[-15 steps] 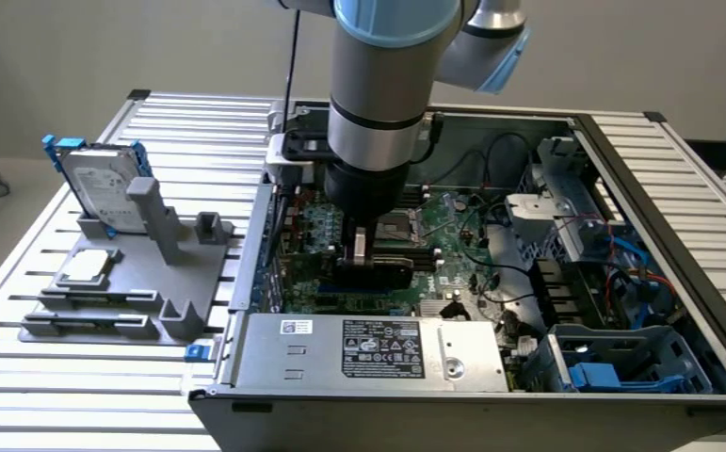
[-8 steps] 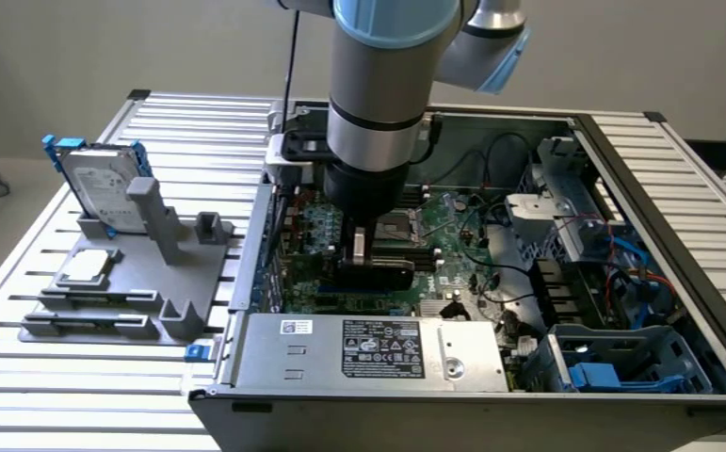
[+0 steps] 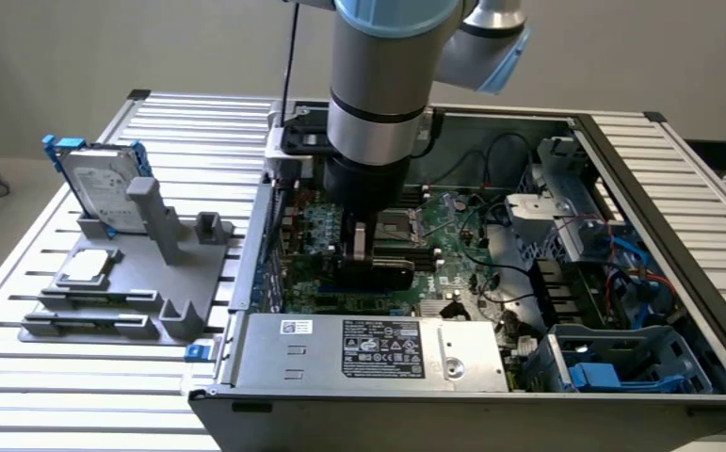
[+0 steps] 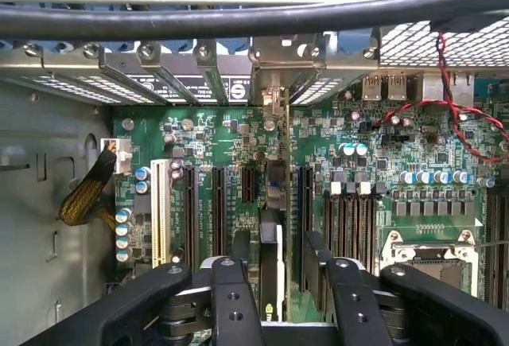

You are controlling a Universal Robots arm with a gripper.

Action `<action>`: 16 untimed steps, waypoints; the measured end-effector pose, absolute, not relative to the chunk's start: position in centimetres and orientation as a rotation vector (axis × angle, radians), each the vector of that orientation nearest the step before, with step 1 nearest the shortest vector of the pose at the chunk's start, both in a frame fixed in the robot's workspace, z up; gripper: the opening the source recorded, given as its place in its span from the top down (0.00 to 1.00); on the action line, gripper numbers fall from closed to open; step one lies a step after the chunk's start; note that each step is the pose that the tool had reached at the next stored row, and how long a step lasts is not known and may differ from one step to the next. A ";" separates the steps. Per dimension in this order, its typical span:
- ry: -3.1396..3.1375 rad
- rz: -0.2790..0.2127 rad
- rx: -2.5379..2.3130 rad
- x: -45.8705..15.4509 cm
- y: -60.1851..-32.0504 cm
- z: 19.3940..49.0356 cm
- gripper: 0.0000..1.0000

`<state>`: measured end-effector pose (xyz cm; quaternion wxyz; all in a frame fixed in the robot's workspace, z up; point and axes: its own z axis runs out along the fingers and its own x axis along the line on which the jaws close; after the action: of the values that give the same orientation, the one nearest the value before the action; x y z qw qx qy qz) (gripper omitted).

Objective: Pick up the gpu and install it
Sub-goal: 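Insert the gpu into the slot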

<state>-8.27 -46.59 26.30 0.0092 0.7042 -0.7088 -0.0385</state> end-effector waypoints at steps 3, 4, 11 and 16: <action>-2.214 -0.121 2.200 -8.3 -46.6 27.1 0.59; -2.214 -0.121 2.200 -8.3 -46.6 27.4 0.59; -2.214 -0.121 2.200 -8.3 -46.5 28.8 0.68; -2.214 -0.121 2.200 -8.3 -46.5 28.9 0.89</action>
<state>-8.27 -46.46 28.89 0.0091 0.7043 -0.7088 -0.0386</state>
